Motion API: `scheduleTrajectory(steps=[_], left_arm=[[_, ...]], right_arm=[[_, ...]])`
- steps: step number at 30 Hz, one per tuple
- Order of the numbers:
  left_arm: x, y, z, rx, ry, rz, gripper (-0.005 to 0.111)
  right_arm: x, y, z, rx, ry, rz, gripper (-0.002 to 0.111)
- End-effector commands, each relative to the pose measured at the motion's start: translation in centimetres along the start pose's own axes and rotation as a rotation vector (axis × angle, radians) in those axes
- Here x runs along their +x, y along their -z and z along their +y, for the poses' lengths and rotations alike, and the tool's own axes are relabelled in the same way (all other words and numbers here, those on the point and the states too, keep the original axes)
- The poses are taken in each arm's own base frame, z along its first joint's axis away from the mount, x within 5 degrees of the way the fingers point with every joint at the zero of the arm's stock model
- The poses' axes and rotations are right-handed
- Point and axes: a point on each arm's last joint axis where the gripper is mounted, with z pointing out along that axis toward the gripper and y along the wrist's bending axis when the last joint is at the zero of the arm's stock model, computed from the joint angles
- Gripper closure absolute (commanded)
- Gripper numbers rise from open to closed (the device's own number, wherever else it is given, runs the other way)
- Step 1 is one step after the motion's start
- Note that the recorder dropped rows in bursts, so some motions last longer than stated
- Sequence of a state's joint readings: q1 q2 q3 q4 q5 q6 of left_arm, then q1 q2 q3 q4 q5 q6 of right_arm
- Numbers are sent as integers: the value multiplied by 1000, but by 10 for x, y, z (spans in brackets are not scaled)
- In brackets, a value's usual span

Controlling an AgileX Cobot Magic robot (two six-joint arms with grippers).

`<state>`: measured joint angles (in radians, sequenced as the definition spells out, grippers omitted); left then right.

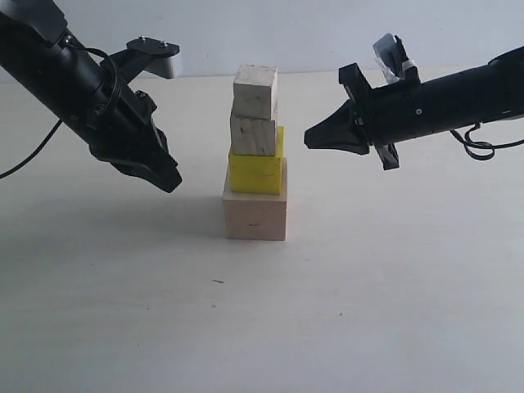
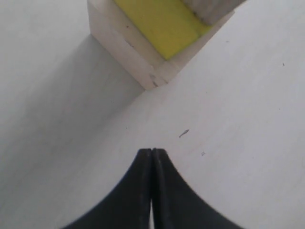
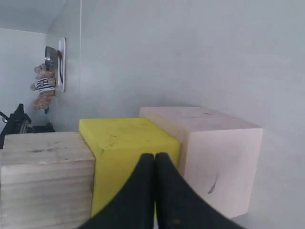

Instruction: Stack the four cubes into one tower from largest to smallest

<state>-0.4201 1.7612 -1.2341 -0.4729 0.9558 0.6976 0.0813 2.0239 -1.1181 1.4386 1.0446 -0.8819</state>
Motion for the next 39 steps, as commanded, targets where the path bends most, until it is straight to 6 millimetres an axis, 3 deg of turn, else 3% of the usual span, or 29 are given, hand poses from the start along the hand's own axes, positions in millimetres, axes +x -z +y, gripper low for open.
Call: scheduleTrajectory(steps=[1, 39], left_arm=[[-1, 4, -1, -6, -2, -21, 107], [0, 4, -2, 5, -6, -8, 107]], right_arm=[[2, -7, 7, -24, 35, 14, 108], [10, -24, 15, -11, 65, 42, 108]])
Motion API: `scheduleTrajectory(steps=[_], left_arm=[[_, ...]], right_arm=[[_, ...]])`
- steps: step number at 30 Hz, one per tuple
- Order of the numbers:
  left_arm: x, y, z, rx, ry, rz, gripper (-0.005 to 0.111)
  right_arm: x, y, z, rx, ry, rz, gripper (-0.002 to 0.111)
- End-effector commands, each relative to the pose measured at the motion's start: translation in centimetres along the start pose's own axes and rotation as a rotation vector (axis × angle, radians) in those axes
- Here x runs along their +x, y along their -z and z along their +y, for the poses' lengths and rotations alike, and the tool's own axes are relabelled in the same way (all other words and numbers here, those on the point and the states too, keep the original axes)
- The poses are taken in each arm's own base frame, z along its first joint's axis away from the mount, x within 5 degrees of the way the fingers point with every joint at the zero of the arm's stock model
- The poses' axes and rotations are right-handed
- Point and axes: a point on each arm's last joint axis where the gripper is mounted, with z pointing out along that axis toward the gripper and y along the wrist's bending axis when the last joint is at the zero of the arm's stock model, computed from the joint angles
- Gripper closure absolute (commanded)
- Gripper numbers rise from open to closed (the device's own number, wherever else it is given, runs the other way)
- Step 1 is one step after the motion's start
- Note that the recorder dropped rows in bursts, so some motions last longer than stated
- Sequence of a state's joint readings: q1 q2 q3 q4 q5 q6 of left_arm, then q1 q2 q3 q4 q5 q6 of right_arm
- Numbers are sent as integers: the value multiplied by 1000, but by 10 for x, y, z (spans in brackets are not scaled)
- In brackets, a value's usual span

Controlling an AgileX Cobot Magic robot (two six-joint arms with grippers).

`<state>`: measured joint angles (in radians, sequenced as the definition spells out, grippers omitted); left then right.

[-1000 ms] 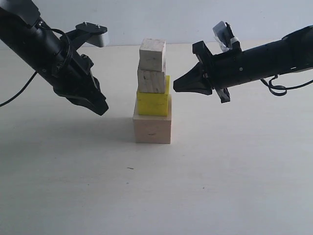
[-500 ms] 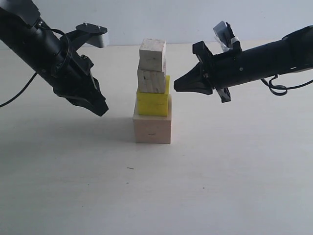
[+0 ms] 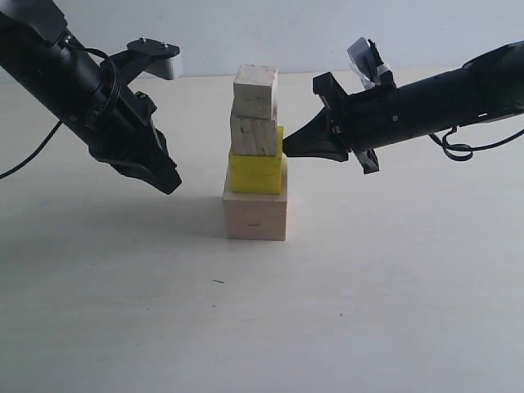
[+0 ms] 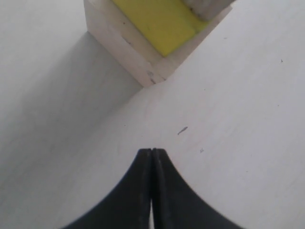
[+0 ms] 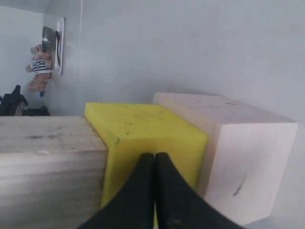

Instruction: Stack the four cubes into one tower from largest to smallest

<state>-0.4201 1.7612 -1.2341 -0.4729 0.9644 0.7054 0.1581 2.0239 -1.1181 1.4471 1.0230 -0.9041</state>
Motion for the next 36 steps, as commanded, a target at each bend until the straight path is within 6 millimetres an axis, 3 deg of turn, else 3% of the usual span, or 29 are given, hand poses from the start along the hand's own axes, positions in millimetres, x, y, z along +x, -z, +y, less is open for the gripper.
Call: scheduleTrajectory(steps=[1, 11, 26, 36], left_arm=[[0, 4, -1, 0, 2, -14, 107], [0, 4, -1, 0, 2, -14, 107], [0, 4, -1, 0, 2, -14, 107], [0, 4, -1, -7, -1, -15, 107]], right_arm=[[-1, -1, 2, -10, 13, -7, 108], [-2, -1, 0, 5, 17, -13, 108], [-8, 6, -18, 178, -7, -62, 108], [-6, -4, -32, 163, -52, -44, 108]])
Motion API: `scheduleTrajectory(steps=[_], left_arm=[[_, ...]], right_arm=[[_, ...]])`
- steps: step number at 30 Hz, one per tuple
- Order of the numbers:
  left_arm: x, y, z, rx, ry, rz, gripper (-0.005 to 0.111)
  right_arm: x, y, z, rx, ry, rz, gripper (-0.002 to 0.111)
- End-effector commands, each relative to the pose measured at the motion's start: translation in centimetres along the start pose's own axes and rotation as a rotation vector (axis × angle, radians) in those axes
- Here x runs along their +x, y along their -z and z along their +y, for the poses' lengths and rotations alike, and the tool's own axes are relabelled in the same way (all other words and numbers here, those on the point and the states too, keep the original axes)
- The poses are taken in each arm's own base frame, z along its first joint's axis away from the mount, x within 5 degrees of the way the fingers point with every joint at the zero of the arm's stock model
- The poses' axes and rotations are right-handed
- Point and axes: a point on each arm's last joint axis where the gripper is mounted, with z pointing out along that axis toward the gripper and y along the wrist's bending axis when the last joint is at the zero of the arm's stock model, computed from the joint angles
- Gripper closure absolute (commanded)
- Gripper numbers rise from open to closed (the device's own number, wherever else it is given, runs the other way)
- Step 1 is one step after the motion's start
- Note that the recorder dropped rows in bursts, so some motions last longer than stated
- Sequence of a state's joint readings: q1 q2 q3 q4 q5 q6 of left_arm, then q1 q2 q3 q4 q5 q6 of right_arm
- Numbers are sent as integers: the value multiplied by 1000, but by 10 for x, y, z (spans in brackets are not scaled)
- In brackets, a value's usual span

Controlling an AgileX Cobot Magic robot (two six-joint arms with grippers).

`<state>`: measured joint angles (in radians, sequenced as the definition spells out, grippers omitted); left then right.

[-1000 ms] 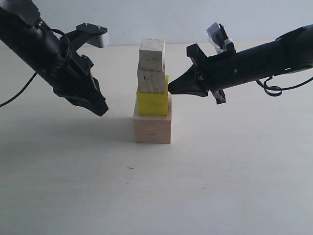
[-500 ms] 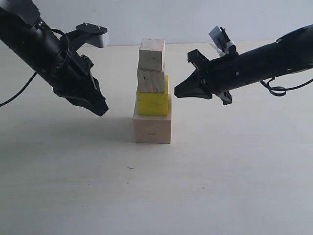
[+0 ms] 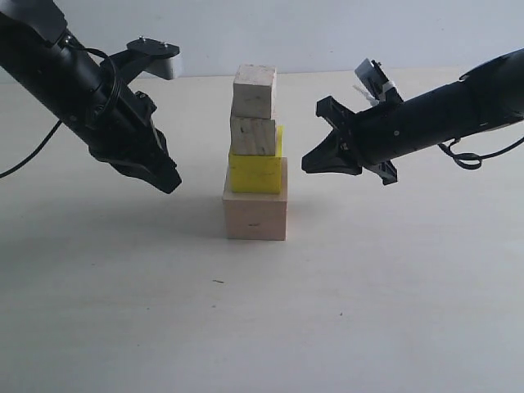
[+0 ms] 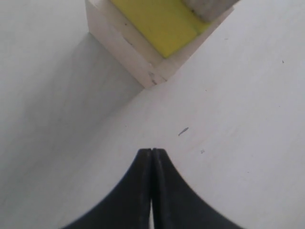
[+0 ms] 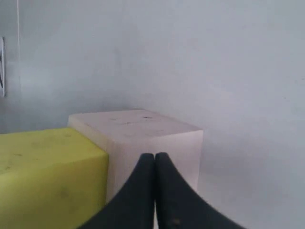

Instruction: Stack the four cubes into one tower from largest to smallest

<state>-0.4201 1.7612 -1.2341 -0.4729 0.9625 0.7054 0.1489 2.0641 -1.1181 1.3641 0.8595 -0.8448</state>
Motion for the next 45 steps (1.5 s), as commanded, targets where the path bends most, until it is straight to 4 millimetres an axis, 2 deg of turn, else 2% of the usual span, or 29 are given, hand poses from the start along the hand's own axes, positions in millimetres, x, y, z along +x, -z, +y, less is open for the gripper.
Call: scheduleTrajectory(steps=[1, 8, 28, 35, 45], left_arm=[[0, 4, -1, -6, -1, -13, 107], [0, 4, -1, -8, -8, -17, 107], [0, 4, -1, -7, -15, -15, 107], [0, 4, -1, -7, -18, -15, 107], [0, 4, -1, -1, -18, -8, 107]], right_arm=[[-2, -1, -1, -18, -3, -5, 108], [1, -8, 4, -14, 9, 0, 108], [2, -9, 7, -33, 8, 2, 108], [7, -18, 13, -18, 32, 16, 108], [6, -17, 11, -9, 32, 9, 108]])
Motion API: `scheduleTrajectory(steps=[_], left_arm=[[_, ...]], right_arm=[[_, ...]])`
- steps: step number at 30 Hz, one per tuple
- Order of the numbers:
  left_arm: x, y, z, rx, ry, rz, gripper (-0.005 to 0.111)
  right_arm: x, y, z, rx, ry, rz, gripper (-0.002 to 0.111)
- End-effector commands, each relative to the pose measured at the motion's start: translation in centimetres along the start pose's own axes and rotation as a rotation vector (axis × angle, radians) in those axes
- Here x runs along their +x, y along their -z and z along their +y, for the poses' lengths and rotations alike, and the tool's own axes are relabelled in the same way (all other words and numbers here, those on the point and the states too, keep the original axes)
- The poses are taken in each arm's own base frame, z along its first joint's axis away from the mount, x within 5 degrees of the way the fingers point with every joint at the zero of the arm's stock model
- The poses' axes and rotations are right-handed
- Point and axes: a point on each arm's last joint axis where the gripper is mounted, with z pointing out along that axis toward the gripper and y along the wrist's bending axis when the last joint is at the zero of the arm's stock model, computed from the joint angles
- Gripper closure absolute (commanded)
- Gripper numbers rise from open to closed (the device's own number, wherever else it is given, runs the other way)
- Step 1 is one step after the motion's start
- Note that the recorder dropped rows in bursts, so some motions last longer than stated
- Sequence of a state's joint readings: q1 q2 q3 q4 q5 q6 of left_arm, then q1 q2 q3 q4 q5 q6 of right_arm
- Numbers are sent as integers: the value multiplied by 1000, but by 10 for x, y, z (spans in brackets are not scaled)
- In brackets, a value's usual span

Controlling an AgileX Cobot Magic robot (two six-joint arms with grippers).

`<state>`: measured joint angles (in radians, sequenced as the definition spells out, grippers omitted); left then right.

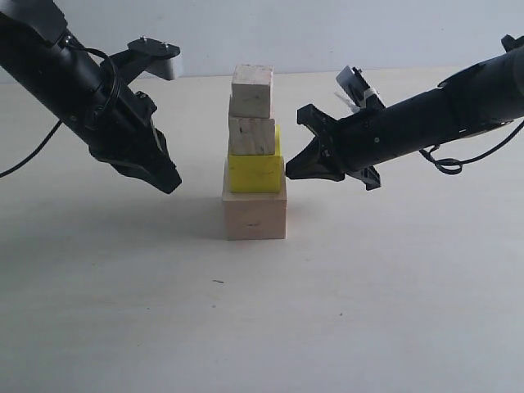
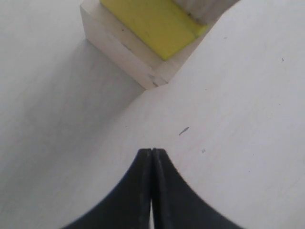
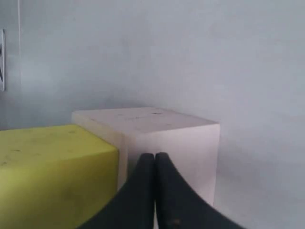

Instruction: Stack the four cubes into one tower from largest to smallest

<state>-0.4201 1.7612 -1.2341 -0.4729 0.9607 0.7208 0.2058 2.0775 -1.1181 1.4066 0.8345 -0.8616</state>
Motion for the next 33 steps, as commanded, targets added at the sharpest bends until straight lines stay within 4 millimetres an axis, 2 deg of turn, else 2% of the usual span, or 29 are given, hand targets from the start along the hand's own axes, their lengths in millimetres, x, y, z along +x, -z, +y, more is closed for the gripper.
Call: scheduleTrajectory(steps=[1, 5, 8, 12, 17, 23, 27, 29, 33], left_arm=[[0, 4, -1, 0, -2, -7, 107], [0, 4, -1, 0, -2, -7, 107], [0, 4, -1, -1, -3, -9, 107], [-3, 10, -2, -36, -10, -55, 107], [-11, 34, -4, -137, -9, -189, 107], [-16, 74, -7, -237, 18, -378, 107], [-5, 96, 1, -298, 73, -476, 107], [5, 100, 5, -332, 113, -522, 107], [27, 98, 4, -404, 201, -629, 107]], right_arm=[[-2, 1, 1, 1, 18, -8, 108], [-7, 10, -2, 3, 12, -28, 108], [-14, 27, -4, -8, 7, -63, 108], [-24, 59, -1, -1, 34, -132, 108], [-29, 96, 11, 102, 129, -224, 108], [-25, 146, 53, 256, 366, -367, 108], [-15, 187, 88, 357, 502, -523, 108], [-6, 207, 106, 385, 570, -599, 108], [21, 233, 126, 420, 628, -740, 108]])
